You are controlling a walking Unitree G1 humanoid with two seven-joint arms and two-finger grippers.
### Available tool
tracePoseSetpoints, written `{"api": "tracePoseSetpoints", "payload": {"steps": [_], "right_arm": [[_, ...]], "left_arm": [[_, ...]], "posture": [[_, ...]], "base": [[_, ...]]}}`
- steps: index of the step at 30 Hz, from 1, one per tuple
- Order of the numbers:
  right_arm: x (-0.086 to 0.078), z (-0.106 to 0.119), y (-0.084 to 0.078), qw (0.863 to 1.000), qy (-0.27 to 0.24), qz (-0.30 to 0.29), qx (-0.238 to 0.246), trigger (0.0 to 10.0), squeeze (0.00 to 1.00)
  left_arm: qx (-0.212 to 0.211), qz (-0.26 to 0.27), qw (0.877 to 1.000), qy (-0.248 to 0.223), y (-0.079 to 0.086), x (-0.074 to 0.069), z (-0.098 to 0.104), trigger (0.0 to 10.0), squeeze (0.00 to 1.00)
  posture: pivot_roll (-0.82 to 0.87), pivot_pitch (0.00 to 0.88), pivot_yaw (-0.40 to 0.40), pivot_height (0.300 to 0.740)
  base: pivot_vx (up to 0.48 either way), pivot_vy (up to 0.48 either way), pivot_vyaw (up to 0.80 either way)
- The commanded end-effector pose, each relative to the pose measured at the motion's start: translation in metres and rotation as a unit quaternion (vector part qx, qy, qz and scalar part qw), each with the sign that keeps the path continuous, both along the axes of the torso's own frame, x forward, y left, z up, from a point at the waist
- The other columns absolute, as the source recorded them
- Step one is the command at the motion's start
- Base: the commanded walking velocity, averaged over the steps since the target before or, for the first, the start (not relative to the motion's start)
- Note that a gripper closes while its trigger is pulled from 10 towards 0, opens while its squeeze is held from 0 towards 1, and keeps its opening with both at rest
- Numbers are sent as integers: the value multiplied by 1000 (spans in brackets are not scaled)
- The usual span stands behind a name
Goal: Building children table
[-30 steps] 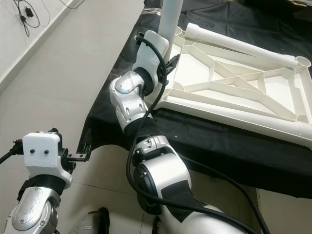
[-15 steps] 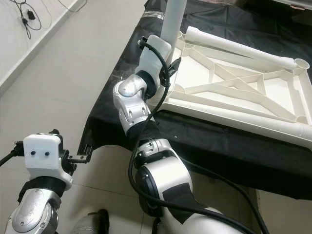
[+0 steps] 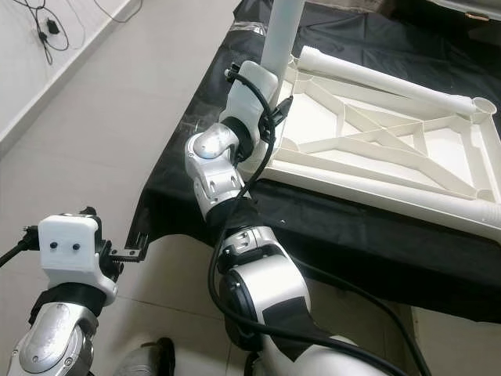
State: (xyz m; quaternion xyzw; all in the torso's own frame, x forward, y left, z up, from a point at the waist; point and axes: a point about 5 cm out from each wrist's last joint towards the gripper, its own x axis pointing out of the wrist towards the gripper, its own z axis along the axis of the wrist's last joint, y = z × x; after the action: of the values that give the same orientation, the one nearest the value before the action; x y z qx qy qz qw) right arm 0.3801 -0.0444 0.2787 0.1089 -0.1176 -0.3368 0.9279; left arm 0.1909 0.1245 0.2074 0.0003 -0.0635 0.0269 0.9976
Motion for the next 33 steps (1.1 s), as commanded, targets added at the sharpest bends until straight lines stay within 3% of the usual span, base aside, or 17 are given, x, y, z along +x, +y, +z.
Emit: {"api": "tracePoseSetpoints", "payload": {"steps": [1,17,18,19,23,24,25,33], "right_arm": [[0,-48,-11,992,100,-21,76,10000,0],[1,-31,-10,994,73,-13,78,10000,0],[1,-32,-9,994,74,-12,78,10000,220],[1,-33,-9,994,74,-12,78,10000,1000],[1,-34,-10,994,75,-13,77,10000,965],[1,-34,-10,994,75,-13,76,10000,345],[0,-34,-10,994,75,-13,75,10000,0],[0,-33,-10,995,71,-11,75,10000,0]], "left_arm": [[5,0,1000,6,0,-2,-3,10000,0],[4,0,1000,7,0,-2,-3,10000,0],[4,0,1000,7,0,-2,-3,10000,0],[4,1,1000,7,0,-2,-3,10000,0],[4,1,1000,8,0,-2,-4,10000,0],[4,1,1000,9,0,-2,-4,10000,0],[4,2,1000,9,0,-2,-4,10000,0],[5,2,1000,9,0,-2,-5,10000,0]], "posture": [[53,281,-17,740],[54,287,-16,740],[54,287,-16,740],[54,287,-16,740],[53,288,-15,740],[53,288,-15,740],[53,288,-15,740],[53,287,-14,740]], "base": [[0,0,0],[0,0,0],[0,0,0],[0,0,0],[0,0,0],[0,0,0],[0,0,0],[0,0,0]]}}
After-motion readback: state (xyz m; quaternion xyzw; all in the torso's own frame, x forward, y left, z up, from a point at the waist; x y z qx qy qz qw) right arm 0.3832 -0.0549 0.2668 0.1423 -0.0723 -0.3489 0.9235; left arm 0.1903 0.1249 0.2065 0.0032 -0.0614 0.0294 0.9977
